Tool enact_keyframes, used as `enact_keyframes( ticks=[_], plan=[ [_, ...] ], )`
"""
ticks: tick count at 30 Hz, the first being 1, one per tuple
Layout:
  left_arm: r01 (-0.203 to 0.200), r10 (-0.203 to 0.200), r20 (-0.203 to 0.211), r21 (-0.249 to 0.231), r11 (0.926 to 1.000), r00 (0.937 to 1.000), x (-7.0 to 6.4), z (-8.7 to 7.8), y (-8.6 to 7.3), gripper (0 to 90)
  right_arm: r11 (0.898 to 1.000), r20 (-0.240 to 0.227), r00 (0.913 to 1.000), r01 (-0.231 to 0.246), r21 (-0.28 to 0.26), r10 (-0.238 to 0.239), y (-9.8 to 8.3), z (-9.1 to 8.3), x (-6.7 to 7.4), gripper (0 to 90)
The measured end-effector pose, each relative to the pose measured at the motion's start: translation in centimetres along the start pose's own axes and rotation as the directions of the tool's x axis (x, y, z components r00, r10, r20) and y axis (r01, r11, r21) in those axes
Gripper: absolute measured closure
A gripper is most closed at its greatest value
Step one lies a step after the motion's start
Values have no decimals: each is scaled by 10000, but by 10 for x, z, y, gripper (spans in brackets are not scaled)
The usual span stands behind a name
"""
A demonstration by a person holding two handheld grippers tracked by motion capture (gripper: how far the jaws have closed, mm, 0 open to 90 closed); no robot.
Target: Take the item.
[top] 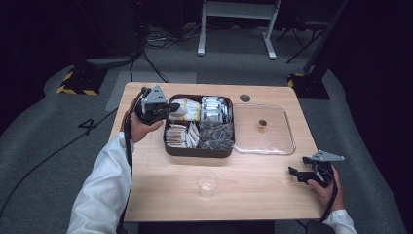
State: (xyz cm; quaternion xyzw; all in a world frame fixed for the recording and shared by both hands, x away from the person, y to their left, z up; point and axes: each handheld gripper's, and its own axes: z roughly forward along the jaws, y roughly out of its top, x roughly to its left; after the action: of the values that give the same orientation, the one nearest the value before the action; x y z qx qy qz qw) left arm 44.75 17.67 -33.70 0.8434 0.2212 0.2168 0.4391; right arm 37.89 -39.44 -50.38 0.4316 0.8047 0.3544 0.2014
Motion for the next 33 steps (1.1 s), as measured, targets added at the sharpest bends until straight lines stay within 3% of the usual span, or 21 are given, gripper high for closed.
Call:
enact_keyframes(
  ticks=[12, 16, 24, 33],
  plan=[
    [-635, 658, 772, -322, 9975, 9948, -39, -14, 4, 900, 10000, -8, 10000, -12, 4, 12, 0, 0, 0, 184],
    [-919, 942, 1007, -267, 9954, 9905, -53, -16, 5, 900, 10000, -11, 10000, -16, 6, 16, 0, 0, 0, 184],
    [-1037, 1102, 1445, -513, 9933, 9834, -80, -22, 4, 900, 10000, -13, 10000, -15, 7, 15, 0, 0, 0, 183],
    [-1264, 1339, 2051, -494, 9907, 9695, -109, -21, 5, 900, 10000, -14, 10000, -20, 11, 20, 0, 0, 0, 183]
  ],
)
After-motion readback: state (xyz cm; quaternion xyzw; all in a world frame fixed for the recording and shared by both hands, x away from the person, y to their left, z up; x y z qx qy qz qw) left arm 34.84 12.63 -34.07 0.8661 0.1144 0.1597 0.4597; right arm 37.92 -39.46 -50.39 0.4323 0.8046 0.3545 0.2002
